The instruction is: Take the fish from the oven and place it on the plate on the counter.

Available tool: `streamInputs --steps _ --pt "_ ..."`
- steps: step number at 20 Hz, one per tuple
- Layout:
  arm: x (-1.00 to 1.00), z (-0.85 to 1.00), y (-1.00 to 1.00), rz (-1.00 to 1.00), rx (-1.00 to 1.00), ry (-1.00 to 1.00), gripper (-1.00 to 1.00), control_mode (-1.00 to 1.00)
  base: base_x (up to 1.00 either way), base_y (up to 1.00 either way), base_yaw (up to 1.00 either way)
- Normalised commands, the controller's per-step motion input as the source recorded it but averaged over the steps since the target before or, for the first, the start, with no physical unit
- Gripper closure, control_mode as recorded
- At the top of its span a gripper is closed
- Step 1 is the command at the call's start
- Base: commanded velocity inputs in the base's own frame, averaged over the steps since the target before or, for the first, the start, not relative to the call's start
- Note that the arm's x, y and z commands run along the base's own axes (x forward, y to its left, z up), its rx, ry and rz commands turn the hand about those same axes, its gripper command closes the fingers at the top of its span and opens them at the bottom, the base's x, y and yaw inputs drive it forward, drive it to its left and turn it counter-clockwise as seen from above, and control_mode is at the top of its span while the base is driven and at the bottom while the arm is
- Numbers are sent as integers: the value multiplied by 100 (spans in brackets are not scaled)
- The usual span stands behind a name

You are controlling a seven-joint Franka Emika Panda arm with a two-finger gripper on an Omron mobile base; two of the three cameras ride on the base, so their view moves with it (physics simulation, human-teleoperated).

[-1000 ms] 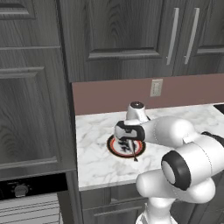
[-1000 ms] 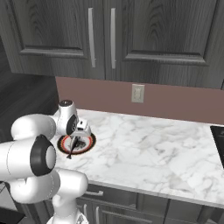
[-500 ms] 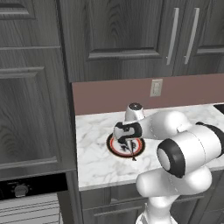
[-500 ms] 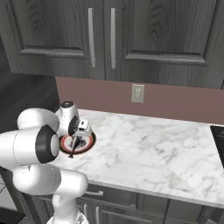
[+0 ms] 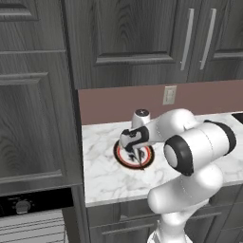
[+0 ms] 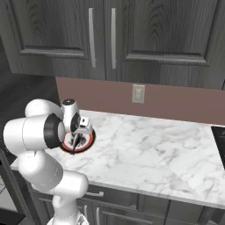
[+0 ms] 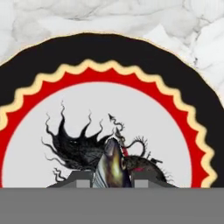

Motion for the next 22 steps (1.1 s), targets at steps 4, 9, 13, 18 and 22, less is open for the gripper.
streamInputs --steps 4,9,13,18,22 --pt "-4 -1 9 0 0 0 100 -100 0 0 0" --pt "-34 0 3 0 0 0 100 -100 0 0 0" --pt "-16 0 0 0 0 -2 100 -100 0 0 0" --pt "1 3 0 0 0 -1 100 -100 0 0 0" --pt "23 17 0 -1 0 1 100 -100 0 0 0"
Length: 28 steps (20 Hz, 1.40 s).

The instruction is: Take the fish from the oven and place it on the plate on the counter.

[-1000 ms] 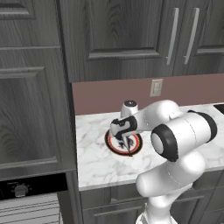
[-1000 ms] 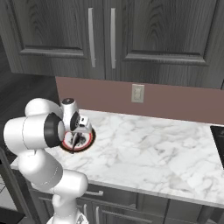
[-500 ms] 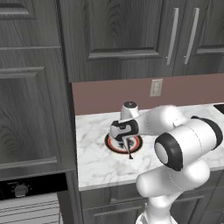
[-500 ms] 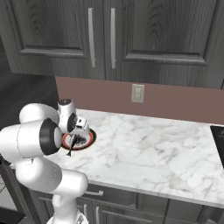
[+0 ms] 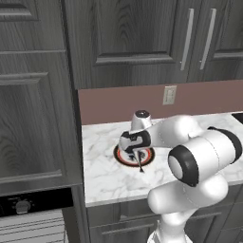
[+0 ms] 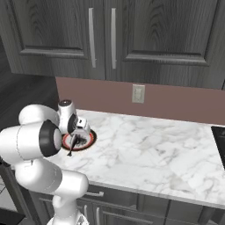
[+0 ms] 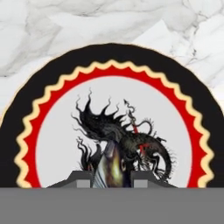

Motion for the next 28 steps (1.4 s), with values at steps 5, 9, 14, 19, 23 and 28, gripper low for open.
streamInputs --steps 5,9,14,19,23,28 --pt "32 28 0 -1 0 13 100 -100 0 0 0" --pt "36 24 0 0 0 14 100 -100 0 0 0" --pt "19 -2 0 0 0 2 100 -100 0 0 0" --pt "6 -35 0 0 0 -2 100 -100 0 0 0" --pt "6 -31 2 0 0 -5 100 -100 0 0 0" --pt "1 -14 1 0 0 -4 100 -100 0 0 0"
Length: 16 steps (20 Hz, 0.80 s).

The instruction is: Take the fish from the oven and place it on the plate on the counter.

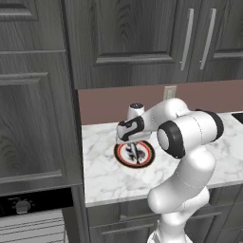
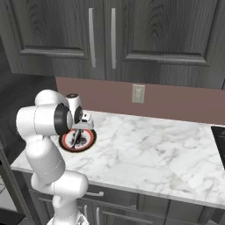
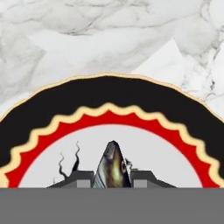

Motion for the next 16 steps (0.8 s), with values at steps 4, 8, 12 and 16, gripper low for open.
streamInputs --steps 4,8,12,16 --pt "0 0 0 0 0 -1 100 -100 0 0 0" --pt "0 0 0 0 0 0 100 -100 0 0 0" --pt "0 0 0 0 0 0 -100 -100 0 0 0" --pt "0 0 0 0 0 0 -100 -100 0 0 0"
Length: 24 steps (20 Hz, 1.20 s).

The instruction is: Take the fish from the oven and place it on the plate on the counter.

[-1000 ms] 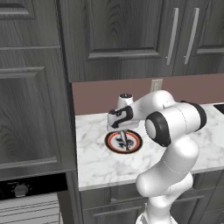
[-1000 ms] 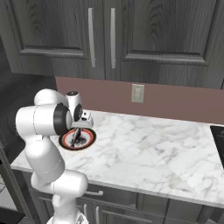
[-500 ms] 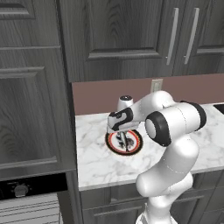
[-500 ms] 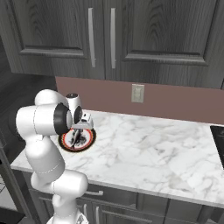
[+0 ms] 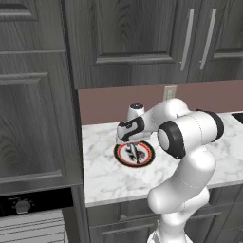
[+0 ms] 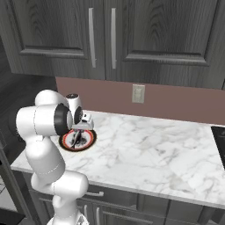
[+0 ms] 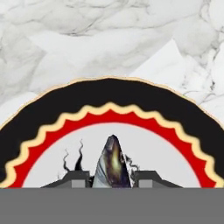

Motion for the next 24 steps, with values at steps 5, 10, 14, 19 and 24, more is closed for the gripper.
streamInputs --steps 5,10,14,19,24 --pt "0 0 0 0 0 0 -100 -100 0 0 0" --pt "0 0 0 0 0 0 -100 -100 0 0 0" --pt "-18 0 0 0 0 0 -100 -100 0 0 0" --pt "-51 0 -1 0 0 0 -100 -100 0 0 0" --pt "-86 0 -8 0 1 -6 -100 -100 0 0 0"
